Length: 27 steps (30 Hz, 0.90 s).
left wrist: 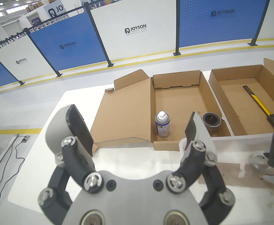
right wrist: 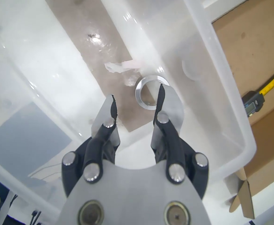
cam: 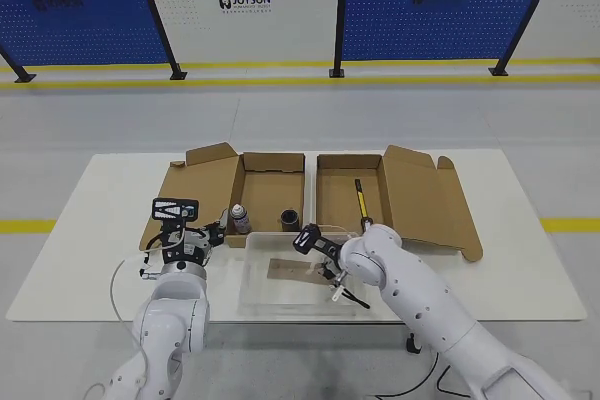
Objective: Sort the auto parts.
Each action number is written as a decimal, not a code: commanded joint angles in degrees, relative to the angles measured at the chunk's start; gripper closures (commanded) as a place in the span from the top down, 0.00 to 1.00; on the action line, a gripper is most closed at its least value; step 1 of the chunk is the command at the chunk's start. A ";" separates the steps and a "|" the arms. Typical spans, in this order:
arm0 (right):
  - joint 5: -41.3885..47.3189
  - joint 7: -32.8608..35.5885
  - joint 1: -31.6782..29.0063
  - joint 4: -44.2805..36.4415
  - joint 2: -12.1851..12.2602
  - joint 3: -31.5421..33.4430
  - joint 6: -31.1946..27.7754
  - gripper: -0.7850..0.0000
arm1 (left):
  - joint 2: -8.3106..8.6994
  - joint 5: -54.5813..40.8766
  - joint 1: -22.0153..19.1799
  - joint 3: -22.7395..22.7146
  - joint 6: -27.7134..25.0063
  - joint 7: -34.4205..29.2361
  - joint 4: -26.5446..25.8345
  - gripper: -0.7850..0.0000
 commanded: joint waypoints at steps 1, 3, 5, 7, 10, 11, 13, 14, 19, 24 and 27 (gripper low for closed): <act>0.84 -0.44 0.56 1.27 -0.33 -0.29 -0.33 0.47 | 0.00 0.00 0.00 0.00 0.00 0.00 0.00 1.00; 0.78 -0.75 1.11 2.08 -0.66 -0.85 -0.51 0.47 | 0.00 0.00 0.00 0.00 0.00 0.00 0.00 1.00; 0.98 -1.15 1.57 2.88 -0.96 -1.24 -0.75 0.47 | 0.00 0.00 0.00 0.00 0.00 0.00 0.00 1.00; 1.27 -1.60 1.91 3.54 -1.23 -1.54 -1.00 0.48 | 0.00 0.00 0.00 0.00 0.00 0.00 0.00 1.00; 1.40 -2.09 2.30 4.66 -1.60 -2.08 -1.43 0.48 | 0.00 0.00 0.00 0.00 0.00 0.00 0.00 1.00; 1.43 -2.39 2.38 4.98 -1.72 -2.26 -1.53 0.47 | 0.00 0.00 0.00 0.00 0.00 0.00 0.00 1.00; 1.53 -2.70 2.50 5.70 -1.97 -2.62 -1.64 0.47 | 0.00 0.00 0.00 0.00 0.00 0.00 0.00 1.00; 1.53 -2.94 2.57 6.07 -2.09 -2.78 -1.65 0.47 | 0.00 0.00 0.00 0.00 0.00 0.00 0.00 1.00; 1.51 -3.59 2.88 7.76 -2.66 -3.53 -1.73 0.49 | 0.00 0.00 0.00 0.00 0.00 0.00 0.00 1.00; 1.91 -4.01 3.04 8.92 -3.12 -3.93 -1.97 0.48 | 0.00 0.00 0.00 0.00 0.00 0.00 0.00 1.00; 2.28 -4.20 3.05 9.21 -3.33 -4.00 -2.17 0.48 | 0.00 0.00 0.00 0.00 0.00 0.00 0.00 1.00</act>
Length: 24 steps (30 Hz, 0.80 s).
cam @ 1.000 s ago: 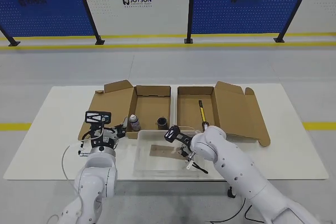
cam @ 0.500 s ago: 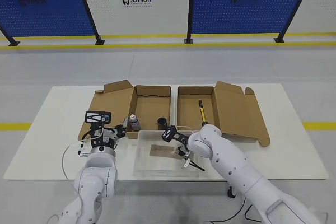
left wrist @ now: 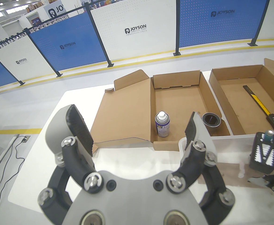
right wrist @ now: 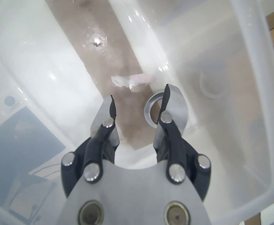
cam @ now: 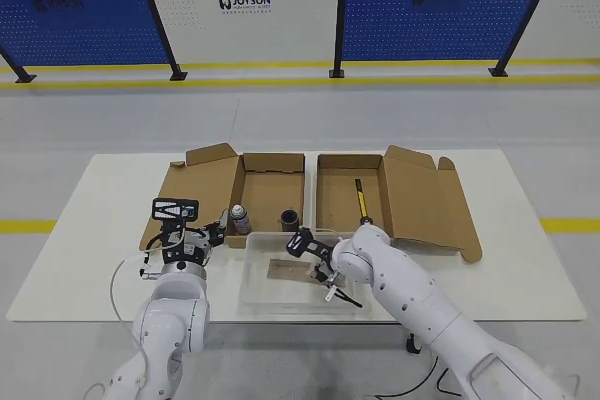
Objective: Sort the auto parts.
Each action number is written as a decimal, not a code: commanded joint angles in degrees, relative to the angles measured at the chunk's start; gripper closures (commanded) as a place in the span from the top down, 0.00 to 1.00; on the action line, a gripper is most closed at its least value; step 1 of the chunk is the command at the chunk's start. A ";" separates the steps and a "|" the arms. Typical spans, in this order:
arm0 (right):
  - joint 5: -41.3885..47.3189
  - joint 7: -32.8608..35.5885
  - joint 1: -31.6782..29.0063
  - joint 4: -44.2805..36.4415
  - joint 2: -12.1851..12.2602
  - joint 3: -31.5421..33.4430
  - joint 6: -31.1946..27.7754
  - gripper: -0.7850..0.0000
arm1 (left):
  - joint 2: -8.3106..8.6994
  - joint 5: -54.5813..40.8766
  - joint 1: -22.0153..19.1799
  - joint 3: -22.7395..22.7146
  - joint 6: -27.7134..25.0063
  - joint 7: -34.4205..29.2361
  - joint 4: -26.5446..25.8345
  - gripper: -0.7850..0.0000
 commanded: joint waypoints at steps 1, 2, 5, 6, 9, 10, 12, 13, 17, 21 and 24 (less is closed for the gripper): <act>0.25 0.09 0.06 -0.16 -0.11 0.00 -0.14 0.48 | 0.00 0.00 0.00 0.00 0.00 0.00 0.00 1.00; 0.36 0.10 0.10 -0.41 -0.15 0.07 -0.08 0.48 | 0.00 0.00 0.00 0.00 0.00 0.00 0.00 1.00; 1.22 0.55 -0.11 -1.28 -0.23 0.30 -0.33 0.49 | 0.00 0.00 0.00 0.00 0.00 0.00 0.00 1.00; 1.55 0.88 -0.24 -1.76 -0.26 0.31 -0.41 0.49 | 0.00 0.00 0.00 0.00 0.00 0.00 0.00 1.00; 3.36 1.71 -0.67 -2.66 -0.34 0.47 -1.43 0.50 | 0.00 0.00 0.00 0.00 0.00 0.00 0.00 1.00; 3.91 2.02 -0.75 -2.95 -0.39 0.45 -1.82 0.50 | 0.00 0.00 0.00 0.00 0.00 0.00 0.00 1.00; 4.72 2.44 -0.89 -3.61 -0.49 0.40 -2.11 0.51 | 0.00 0.00 0.00 0.00 0.00 0.00 0.00 1.00; 4.97 2.71 -0.97 -3.94 -0.54 0.31 -2.22 0.51 | 0.00 0.00 0.00 0.00 0.00 0.00 0.00 1.00; 6.62 2.95 -1.30 -5.00 -0.66 0.45 -2.62 0.50 | 0.00 0.00 0.00 0.00 0.00 0.00 0.00 1.00; 6.14 2.76 -1.15 -5.77 -0.48 1.17 -1.82 0.49 | 0.00 0.00 0.00 0.00 0.00 0.00 0.00 1.00; 3.12 3.19 -0.57 -6.08 -0.06 2.05 0.15 0.48 | 0.00 0.00 0.00 0.00 0.00 0.00 0.00 1.00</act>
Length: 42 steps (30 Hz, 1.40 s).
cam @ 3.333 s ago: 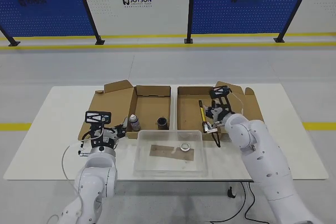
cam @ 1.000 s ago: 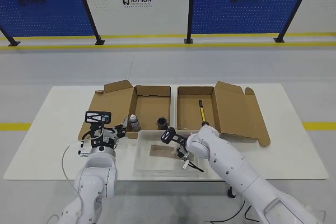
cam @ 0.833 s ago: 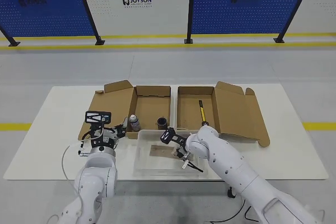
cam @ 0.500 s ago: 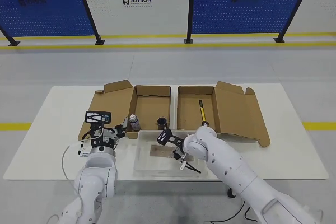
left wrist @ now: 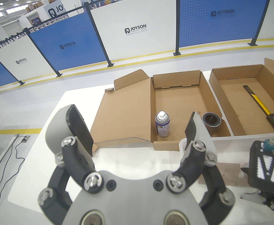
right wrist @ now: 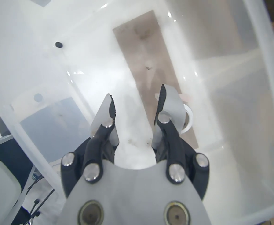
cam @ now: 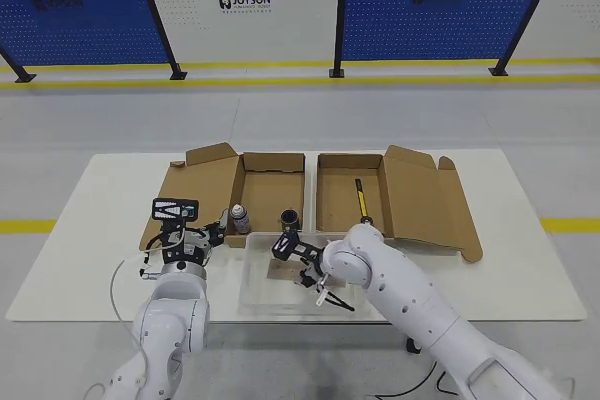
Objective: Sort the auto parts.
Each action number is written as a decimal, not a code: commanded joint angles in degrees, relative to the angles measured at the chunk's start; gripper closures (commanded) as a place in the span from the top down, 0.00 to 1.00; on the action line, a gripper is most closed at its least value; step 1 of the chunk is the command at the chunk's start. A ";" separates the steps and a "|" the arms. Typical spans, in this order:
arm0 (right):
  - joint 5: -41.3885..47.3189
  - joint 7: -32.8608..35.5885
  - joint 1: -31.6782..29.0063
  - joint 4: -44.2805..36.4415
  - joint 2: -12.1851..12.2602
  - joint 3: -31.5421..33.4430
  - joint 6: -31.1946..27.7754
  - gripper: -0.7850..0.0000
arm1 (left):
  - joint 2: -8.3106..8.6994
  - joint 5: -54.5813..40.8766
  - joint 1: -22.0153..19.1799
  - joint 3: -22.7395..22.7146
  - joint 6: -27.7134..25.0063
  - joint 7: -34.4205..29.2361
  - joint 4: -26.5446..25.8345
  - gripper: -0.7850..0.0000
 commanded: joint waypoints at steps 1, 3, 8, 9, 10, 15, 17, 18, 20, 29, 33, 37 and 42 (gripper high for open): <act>-2.17 0.64 0.33 -0.29 0.27 0.41 1.00 0.48 | 0.00 0.00 0.00 0.00 0.00 0.00 0.00 1.00; -2.57 1.09 0.32 -0.55 0.49 1.08 1.51 0.48 | 0.00 0.00 0.00 0.00 0.00 0.00 0.00 1.00; -4.86 1.58 0.35 0.06 0.75 1.42 2.02 0.47 | 0.00 0.00 0.00 0.00 0.00 0.00 0.00 1.00; -5.17 1.43 0.35 0.36 0.74 1.43 2.23 0.47 | 0.00 0.00 0.00 0.00 0.00 0.00 0.00 1.00; -5.65 1.41 0.37 0.70 0.72 1.35 2.53 0.47 | 0.00 0.00 0.00 0.00 0.00 0.00 0.00 1.00; -7.33 0.42 0.49 1.75 0.51 1.04 3.76 0.46 | 0.00 0.00 0.00 0.00 0.00 0.00 0.00 1.00; -7.94 -0.04 0.51 1.96 0.39 0.92 4.40 0.46 | 0.00 0.00 0.00 0.00 0.00 0.00 0.00 1.00; -8.04 -0.12 0.50 2.07 0.33 0.87 4.52 0.46 | 0.00 0.00 0.00 0.00 0.00 0.00 0.00 1.00; -8.15 -0.22 0.55 2.54 0.20 0.75 4.56 0.47 | 0.00 0.00 0.00 0.00 0.00 0.00 0.00 1.00; -8.32 -0.60 1.06 5.78 -0.79 -0.65 4.32 0.47 | 0.00 0.00 0.00 0.00 0.00 0.00 0.00 1.00; -8.05 -0.45 1.26 6.86 -1.21 -1.12 3.89 0.47 | 0.00 0.00 0.00 0.00 0.00 0.00 0.00 1.00; -7.54 -0.39 1.27 7.43 -1.54 -1.38 3.26 0.48 | 0.00 0.00 0.00 0.00 0.00 0.00 0.00 1.00; -5.32 0.57 0.92 7.07 -1.83 -1.27 1.81 0.48 | 0.00 0.00 0.00 0.00 0.00 0.00 0.00 1.00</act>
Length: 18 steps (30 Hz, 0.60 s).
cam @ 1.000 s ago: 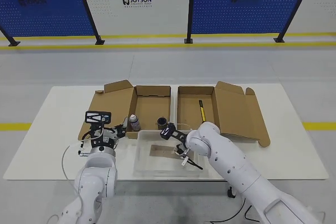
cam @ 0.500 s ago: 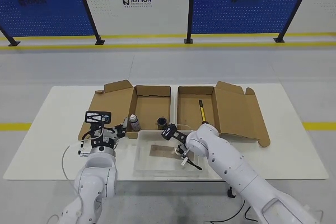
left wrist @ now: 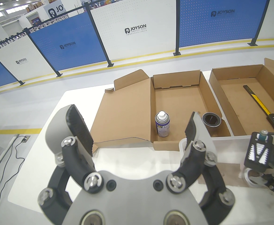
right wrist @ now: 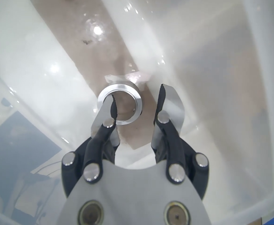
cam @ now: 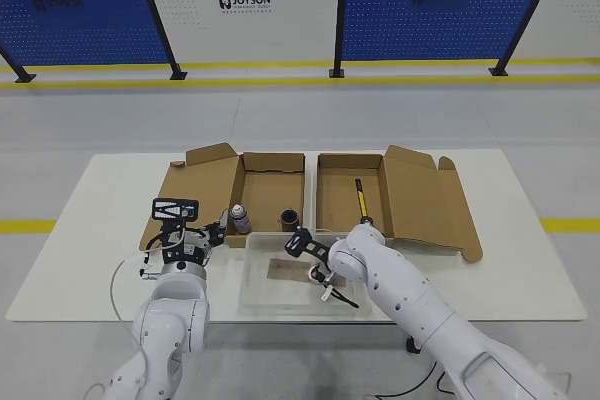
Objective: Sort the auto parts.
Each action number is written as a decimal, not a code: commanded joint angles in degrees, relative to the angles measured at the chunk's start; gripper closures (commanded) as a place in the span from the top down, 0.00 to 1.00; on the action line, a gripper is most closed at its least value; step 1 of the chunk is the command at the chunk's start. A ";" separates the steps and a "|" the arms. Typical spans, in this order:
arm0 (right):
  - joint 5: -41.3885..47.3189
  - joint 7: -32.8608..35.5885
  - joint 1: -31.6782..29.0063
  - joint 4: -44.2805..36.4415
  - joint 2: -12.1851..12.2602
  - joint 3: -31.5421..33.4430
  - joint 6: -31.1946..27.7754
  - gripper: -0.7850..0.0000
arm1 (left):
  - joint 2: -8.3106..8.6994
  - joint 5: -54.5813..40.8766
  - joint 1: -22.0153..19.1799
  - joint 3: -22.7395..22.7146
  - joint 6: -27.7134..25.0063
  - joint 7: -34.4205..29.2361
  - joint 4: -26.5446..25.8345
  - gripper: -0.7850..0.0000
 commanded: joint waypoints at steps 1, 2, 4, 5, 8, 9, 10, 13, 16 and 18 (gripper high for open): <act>1.46 0.30 -0.28 -0.14 -0.12 0.13 -0.70 0.47 | 0.00 0.00 0.00 0.00 0.00 0.00 0.00 1.00; 2.12 0.44 -0.37 -0.26 -0.18 0.18 -1.07 0.47 | 0.00 0.00 0.00 0.00 0.00 0.00 0.00 1.00; 2.73 1.20 -0.42 -0.48 -0.28 0.00 -1.81 0.47 | 0.00 0.00 0.00 0.00 0.00 0.00 0.00 1.00; 2.99 1.41 -0.42 -0.52 -0.33 0.00 -1.90 0.47 | 0.00 0.00 0.00 0.00 0.00 0.00 0.00 1.00; 3.31 1.60 -0.34 -0.57 -0.43 0.02 -1.94 0.47 | 0.00 0.00 0.00 0.00 0.00 0.00 0.00 1.00; 3.36 1.67 -0.28 -0.50 -0.46 0.05 -1.93 0.47 | 0.00 0.00 0.00 0.00 0.00 0.00 0.00 1.00; 3.48 1.73 -0.16 -0.40 -0.49 0.10 -1.94 0.46 | 0.00 0.00 0.00 0.00 0.00 0.00 0.00 1.00; 3.51 1.88 0.35 0.03 -0.68 -0.02 -2.11 0.45 | 0.00 0.00 0.00 0.00 0.00 0.00 0.00 1.00; 3.74 2.57 0.97 0.87 -1.04 -0.56 -2.46 0.42 | 0.00 0.00 0.00 0.00 0.00 0.00 0.00 1.00; 4.00 2.65 1.40 1.63 -1.34 -0.93 -2.62 0.40 | 0.00 0.00 0.00 0.00 0.00 0.00 0.00 1.00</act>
